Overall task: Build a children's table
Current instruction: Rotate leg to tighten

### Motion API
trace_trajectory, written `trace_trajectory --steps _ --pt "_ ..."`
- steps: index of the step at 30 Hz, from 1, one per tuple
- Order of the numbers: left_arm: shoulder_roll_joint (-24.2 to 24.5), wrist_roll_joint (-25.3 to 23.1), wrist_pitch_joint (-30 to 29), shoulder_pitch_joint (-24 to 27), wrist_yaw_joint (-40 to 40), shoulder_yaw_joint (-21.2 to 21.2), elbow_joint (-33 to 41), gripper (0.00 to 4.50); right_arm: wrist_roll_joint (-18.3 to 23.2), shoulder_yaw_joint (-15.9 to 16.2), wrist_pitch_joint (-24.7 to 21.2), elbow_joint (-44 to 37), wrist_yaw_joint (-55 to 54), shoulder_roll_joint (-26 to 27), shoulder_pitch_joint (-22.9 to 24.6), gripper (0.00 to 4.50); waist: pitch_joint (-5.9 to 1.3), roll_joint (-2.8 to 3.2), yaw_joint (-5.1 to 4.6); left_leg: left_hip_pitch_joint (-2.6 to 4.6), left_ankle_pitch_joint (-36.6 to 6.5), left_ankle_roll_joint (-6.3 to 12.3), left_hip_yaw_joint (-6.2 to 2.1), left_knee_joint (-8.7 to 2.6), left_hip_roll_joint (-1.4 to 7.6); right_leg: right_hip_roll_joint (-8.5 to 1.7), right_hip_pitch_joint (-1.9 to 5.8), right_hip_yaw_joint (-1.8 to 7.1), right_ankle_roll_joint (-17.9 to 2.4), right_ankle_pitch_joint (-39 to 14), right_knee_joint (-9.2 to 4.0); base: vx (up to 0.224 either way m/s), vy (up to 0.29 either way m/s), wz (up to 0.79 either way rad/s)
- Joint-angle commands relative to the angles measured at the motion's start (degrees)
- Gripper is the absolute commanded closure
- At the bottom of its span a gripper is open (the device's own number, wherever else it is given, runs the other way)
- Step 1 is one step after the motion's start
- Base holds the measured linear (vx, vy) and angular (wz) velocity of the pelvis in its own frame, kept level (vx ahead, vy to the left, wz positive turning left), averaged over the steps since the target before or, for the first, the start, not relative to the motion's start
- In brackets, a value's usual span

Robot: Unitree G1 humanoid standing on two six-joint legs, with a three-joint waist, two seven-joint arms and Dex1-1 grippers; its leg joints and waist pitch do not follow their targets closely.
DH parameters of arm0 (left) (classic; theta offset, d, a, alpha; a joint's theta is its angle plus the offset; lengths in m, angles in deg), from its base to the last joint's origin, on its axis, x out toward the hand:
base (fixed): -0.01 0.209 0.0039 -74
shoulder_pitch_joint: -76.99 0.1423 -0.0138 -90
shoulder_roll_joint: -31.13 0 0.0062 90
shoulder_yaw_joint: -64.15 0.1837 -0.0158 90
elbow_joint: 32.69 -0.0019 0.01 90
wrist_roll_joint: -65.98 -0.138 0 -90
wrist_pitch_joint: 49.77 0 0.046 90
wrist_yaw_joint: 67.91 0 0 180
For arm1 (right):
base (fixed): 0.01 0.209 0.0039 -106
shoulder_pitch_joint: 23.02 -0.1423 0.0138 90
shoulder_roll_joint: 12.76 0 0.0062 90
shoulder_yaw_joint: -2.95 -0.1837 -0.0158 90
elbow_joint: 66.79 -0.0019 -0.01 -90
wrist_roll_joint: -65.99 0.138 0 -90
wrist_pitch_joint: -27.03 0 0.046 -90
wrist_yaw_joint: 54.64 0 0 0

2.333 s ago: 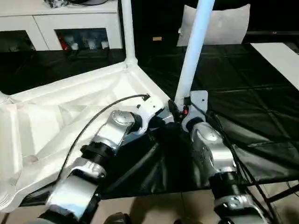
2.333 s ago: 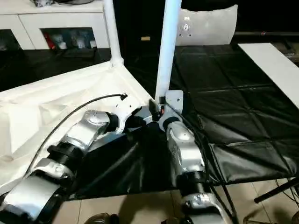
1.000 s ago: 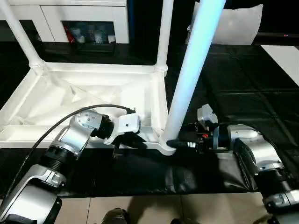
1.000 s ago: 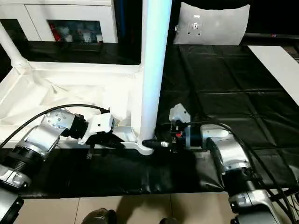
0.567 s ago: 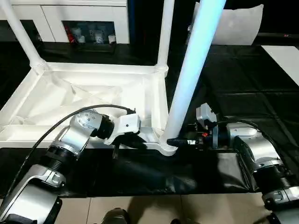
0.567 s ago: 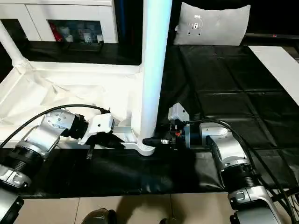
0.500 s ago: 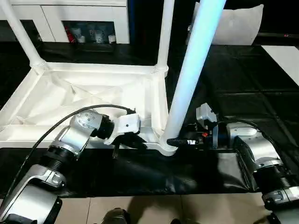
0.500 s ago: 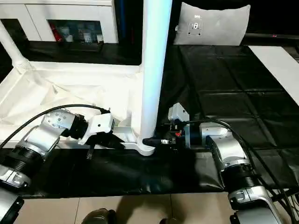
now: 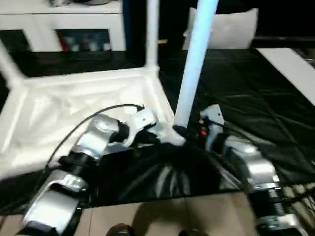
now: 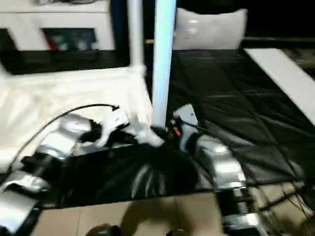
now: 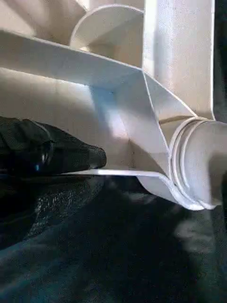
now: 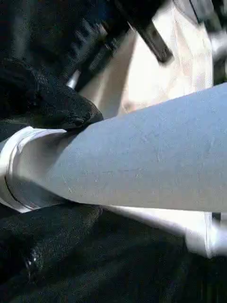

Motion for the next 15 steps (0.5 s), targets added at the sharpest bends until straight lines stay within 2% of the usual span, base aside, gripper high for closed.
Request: trace_trajectory --steps 1,2,3,4,5,6,7,8,9,11,12,14,15 --pt "-8.30 1.20 -1.17 -2.83 -7.43 1.15 -0.77 4.50 -1.94 7.66 -2.93 4.85 -5.42 8.24 -1.52 2.57 -2.23 0.11 -0.34 1.76 -30.38 -4.36 -3.04 -5.23 3.69 -4.98 0.26 2.73 -4.68 -34.31 -6.04 0.000 0.000 0.00" --pt "-9.11 1.18 -1.59 -3.23 -8.69 0.76 -1.24 4.50 -2.56 7.42 -2.94 6.01 -7.85 9.50 -2.20 2.58 -2.12 0.13 -0.67 1.83 -31.27 -4.68 -3.13 -5.32 3.62 -4.97 0.02 2.72 -4.96 -33.96 -6.10 0.000 0.000 0.00" --pt "-10.83 0.85 -1.79 -4.24 -12.53 -0.39 -2.55 4.50 -3.55 6.25 -2.48 8.71 -13.03 12.13 -3.85 2.59 -1.88 0.19 -1.07 1.72 -32.99 -4.83 -3.32 -5.47 3.48 -4.86 0.09 2.38 -4.42 -35.01 -6.34 0.000 0.000 0.00" --pt "-10.83 0.85 -1.79 -4.24 -12.53 -0.39 -2.55 4.50 -3.55 6.25 -2.48 8.71 -13.03 12.13 -3.85 2.59 -1.85 0.34 -1.44 1.96 -35.11 -5.11 -3.61 -5.54 3.49 -4.83 0.12 2.06 -3.87 -35.38 -6.55 0.000 0.000 0.00" --pt "-11.34 0.75 -1.85 -4.60 -13.65 -0.67 -2.98 4.50 -4.06 5.66 -1.92 9.94 -15.58 12.99 -4.64 2.59 -1.85 0.34 -1.44 1.96 -35.11 -5.11 -3.61 -5.54 3.49 -4.83 0.12 2.06 -3.87 -35.38 -6.55 0.000 0.000 0.00" --pt "-12.39 0.15 -1.66 -5.48 -16.34 -1.20 -4.09 4.50 -5.02 3.89 -0.47 13.24 -21.55 15.14 -6.73 2.59 -2.09 0.86 -1.74 2.12 -36.18 -5.03 -3.59 -5.73 3.44 -4.74 0.18 2.12 -3.79 -33.46 -6.64 0.000 0.000 0.00" --pt "-12.79 -0.23 -1.50 -5.86 -17.45 -1.34 -4.59 4.50 -5.41 2.97 0.27 14.83 -24.26 16.09 -7.74 2.59 -1.92 0.84 -1.93 2.22 -37.07 -5.16 -3.52 -5.82 3.43 -4.67 -0.17 2.09 -3.81 -33.42 -6.85 0.000 0.000 0.00" --pt "-12.93 -0.42 -1.25 -6.01 -17.71 -1.33 -4.80 4.50 -4.82 1.90 1.52 15.90 -25.11 16.84 -8.41 2.59 -2.02 0.82 -2.17 2.44 -38.66 -5.28 -3.71 -5.83 3.35 -4.50 -0.03 1.71 -3.68 -32.96 -6.89 0.000 0.000 0.00" --pt "-12.97 -0.51 -1.16 -6.02 -17.78 -1.28 -4.83 4.50 -4.36 1.24 2.25 16.28 -25.20 17.27 -8.65 2.24 -2.11 0.95 -2.29 2.22 -39.35 -5.08 -3.70 -6.17 3.51 -4.45 0.40 1.66 -3.75 -30.92 -6.67 0.000 0.000 0.00" --pt "-12.05 -0.75 -1.10 -5.41 -15.99 -0.68 -4.17 4.50 -4.40 0.74 4.00 16.05 -24.26 16.95 -8.70 1.90 -2.22 1.04 -2.07 2.20 -38.76 -4.91 -3.52 -6.36 3.53 -4.46 0.42 1.97 -3.94 -29.00 -6.66 0.000 0.000 0.00" --pt "-11.69 -0.94 -1.01 -5.19 -15.44 -0.45 -3.97 4.50 -4.65 0.63 4.47 15.91 -24.05 16.79 -8.66 1.90 -2.12 0.81 -1.93 2.36 -37.57 -4.52 -3.24 -6.16 3.35 -4.72 -0.09 2.45 -4.57 -28.63 -6.92 0.000 0.000 0.00" --pt "-10.50 -1.30 -0.87 -4.25 -14.24 -0.50 -3.33 4.50 -4.48 -0.44 6.77 14.95 -22.34 15.56 -7.83 1.87 -2.32 0.64 -1.62 2.00 -34.55 -3.64 -3.09 -6.02 3.36 -5.18 0.10 2.90 -5.09 -28.18 -6.85 0.000 0.000 0.00" --pt "-9.76 -1.35 -0.61 -3.74 -13.47 -0.40 -2.86 4.50 -4.34 -0.34 8.12 14.25 -20.69 14.28 -7.18 1.53 -2.55 0.51 -1.41 1.70 -31.97 -3.07 -2.95 -5.95 3.47 -5.34 0.27 3.16 -5.56 -26.49 -6.67 0.000 0.000 0.00"
